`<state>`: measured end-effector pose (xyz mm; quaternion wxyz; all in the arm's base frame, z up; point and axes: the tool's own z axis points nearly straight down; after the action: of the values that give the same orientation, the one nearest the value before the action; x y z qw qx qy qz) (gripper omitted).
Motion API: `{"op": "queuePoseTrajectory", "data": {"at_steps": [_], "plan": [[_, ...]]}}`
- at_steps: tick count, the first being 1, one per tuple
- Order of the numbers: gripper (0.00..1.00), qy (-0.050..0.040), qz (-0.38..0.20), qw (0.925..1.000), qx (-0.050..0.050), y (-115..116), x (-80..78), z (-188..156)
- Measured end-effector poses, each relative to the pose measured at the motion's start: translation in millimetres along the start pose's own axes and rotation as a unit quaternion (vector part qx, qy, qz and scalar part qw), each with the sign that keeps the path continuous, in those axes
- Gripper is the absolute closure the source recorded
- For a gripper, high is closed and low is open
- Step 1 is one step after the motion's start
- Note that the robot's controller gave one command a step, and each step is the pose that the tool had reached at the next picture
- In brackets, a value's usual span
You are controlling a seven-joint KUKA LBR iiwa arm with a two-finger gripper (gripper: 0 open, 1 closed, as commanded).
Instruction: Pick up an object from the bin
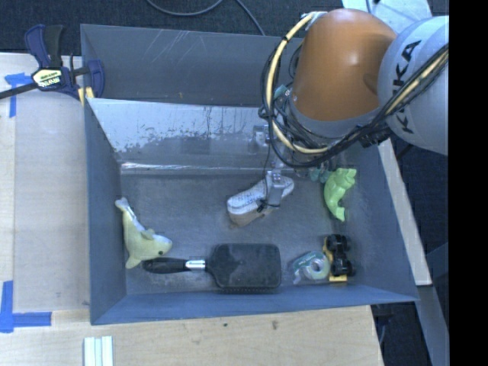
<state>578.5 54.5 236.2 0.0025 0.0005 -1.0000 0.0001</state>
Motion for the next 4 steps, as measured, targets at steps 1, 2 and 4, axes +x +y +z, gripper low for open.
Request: {"op": "queuePoseTrajectory", "data": {"at_steps": [1,2,4], "plan": [[0.0,-0.0043,0.001,1.0,0.0,-0.2,-1.4,-5.0],[0.0,-0.0059,0.006,1.0,0.0,-18.4,-14.9,60.0],[0.0,-0.0077,-0.063,0.998,0.0,-46.6,-35.8,116.7]]}}
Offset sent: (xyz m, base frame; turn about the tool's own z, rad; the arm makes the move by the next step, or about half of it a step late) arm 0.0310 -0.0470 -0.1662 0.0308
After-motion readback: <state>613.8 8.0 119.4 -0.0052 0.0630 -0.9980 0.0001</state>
